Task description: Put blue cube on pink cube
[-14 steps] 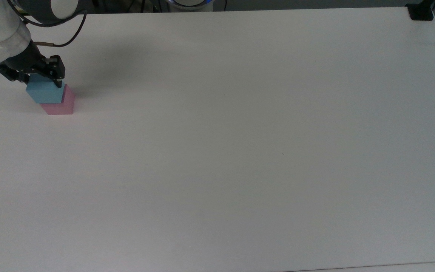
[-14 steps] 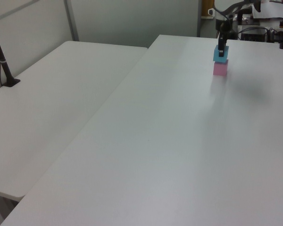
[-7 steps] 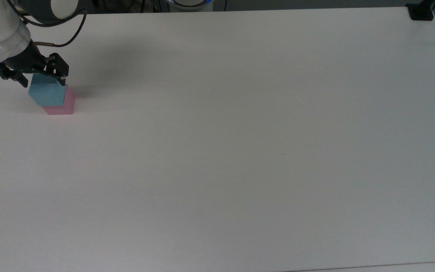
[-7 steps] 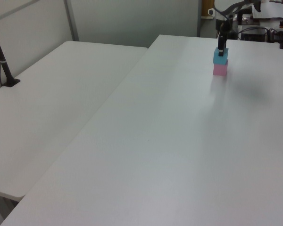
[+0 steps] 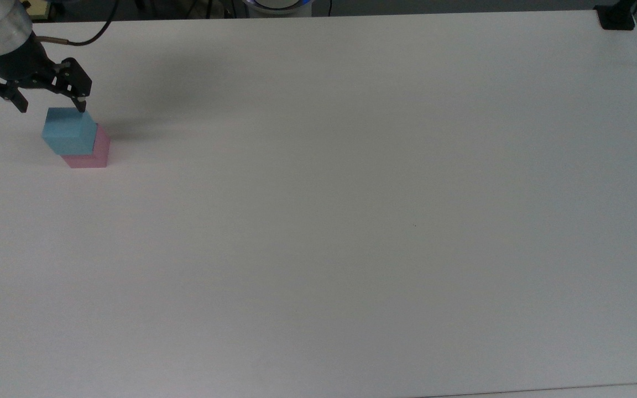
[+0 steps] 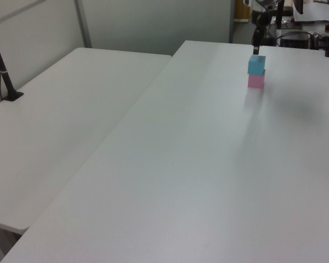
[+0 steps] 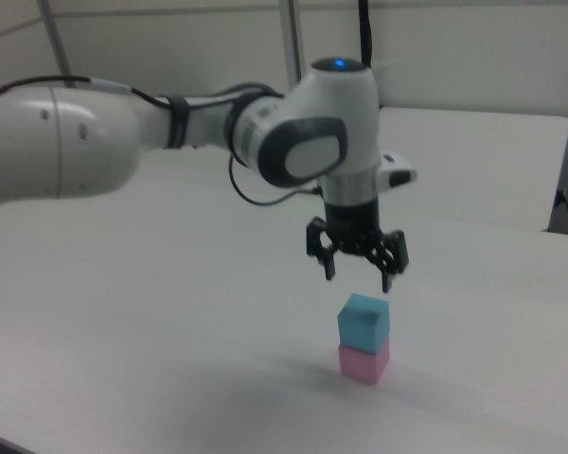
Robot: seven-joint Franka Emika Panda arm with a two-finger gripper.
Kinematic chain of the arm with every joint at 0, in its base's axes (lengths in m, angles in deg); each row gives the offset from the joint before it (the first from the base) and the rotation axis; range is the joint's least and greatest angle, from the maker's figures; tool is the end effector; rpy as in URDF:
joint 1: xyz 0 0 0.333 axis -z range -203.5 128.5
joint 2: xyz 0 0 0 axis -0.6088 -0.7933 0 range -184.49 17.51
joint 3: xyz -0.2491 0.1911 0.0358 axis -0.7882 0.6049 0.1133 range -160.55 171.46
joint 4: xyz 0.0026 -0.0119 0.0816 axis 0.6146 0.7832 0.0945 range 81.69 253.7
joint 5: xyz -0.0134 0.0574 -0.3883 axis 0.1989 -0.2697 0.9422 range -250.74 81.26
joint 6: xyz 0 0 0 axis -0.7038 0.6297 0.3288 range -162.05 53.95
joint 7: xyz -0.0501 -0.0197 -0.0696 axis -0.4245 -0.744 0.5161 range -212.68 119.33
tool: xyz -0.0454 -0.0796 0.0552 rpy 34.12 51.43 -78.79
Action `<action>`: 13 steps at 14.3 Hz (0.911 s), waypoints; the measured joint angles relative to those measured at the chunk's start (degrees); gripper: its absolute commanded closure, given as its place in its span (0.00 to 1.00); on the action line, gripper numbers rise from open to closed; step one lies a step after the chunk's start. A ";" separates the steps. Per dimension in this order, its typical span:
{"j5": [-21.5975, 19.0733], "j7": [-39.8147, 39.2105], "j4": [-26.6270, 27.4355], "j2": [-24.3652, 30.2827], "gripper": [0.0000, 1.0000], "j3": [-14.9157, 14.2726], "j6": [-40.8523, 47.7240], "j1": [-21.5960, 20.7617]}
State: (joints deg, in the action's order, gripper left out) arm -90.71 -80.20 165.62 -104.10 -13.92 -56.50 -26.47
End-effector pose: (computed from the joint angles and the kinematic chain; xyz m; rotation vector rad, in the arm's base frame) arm 0.5923 -0.3060 0.4615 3.1059 0.0676 0.0339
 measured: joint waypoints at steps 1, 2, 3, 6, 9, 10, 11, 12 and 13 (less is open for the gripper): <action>0.71 1.99 -0.06 1.17 0.00 0.05 0.59 -0.82; 1.98 4.90 -0.08 2.36 0.00 0.13 1.38 -2.16; 3.65 8.60 -0.10 3.51 0.00 0.23 2.22 -4.08; 6.60 18.88 -0.16 6.48 0.00 0.69 5.32 -10.97; 7.84 25.46 -0.24 10.03 0.00 4.19 13.07 -15.40; 8.73 27.05 -0.25 11.16 0.00 6.55 15.66 -15.41; 9.65 28.72 -0.25 12.27 0.00 8.90 17.91 -15.37; 10.52 30.93 -0.25 13.88 0.00 11.83 20.31 -15.42; 10.76 32.06 -0.23 14.90 0.00 13.22 21.12 -15.42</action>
State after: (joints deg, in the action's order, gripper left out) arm -79.95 -48.14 165.39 -89.20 -0.70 -35.38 -41.88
